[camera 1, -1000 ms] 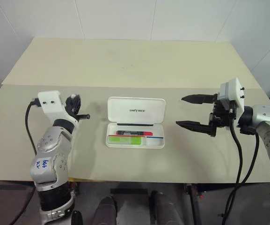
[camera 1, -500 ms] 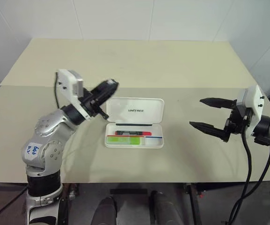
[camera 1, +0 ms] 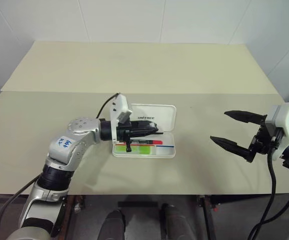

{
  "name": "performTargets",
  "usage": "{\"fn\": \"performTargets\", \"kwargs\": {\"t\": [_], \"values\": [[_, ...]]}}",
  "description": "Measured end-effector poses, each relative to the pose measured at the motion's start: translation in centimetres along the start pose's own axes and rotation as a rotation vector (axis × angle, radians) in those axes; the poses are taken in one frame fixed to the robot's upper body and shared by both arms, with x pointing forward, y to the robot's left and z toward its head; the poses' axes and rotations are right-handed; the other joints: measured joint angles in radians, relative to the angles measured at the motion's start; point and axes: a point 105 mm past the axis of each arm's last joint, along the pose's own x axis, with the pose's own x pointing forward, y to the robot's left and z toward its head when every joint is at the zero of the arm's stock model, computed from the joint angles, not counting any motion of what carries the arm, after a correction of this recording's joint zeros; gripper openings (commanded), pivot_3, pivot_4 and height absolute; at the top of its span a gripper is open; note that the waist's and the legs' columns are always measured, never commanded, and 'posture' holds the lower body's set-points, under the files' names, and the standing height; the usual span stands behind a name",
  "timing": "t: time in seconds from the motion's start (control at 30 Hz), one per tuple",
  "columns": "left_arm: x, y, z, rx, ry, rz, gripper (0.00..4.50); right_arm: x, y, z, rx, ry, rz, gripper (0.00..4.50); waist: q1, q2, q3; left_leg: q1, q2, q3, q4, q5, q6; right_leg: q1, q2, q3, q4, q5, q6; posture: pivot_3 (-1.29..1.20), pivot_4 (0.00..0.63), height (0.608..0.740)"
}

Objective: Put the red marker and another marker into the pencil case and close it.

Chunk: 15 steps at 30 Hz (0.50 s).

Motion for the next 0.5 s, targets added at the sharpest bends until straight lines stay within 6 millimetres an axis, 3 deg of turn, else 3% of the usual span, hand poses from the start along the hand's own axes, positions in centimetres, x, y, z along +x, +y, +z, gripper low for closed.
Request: {"fn": "performTargets", "kwargs": {"t": [0.33, 0.5], "values": [[3.8, -0.8, -3.1, 0.035, 0.082, -0.115, 0.33, 0.1, 0.9, 0.3, 0.017, -0.006, 0.001, 4.5, 0.002, 0.0, 0.0, 0.0, 0.0, 0.0, 0.0, 0.0, 0.0, 0.0, 0.0, 0.0, 0.0, 0.001, 0.002, 0.0, 0.15, 0.74], [4.4, -1.0, -4.1, 0.07, 0.128, -0.13, 0.33, 0.3, 1.3, 0.4, 0.027, -0.006, -0.006, 4.5, 0.002, 0.0, 0.0, 0.0, 0.0, 0.0, 0.0, 0.0, 0.0, 0.0, 0.0, 0.0, 0.0, 0.001, 0.001, 0.0, 0.15, 0.74]]}}
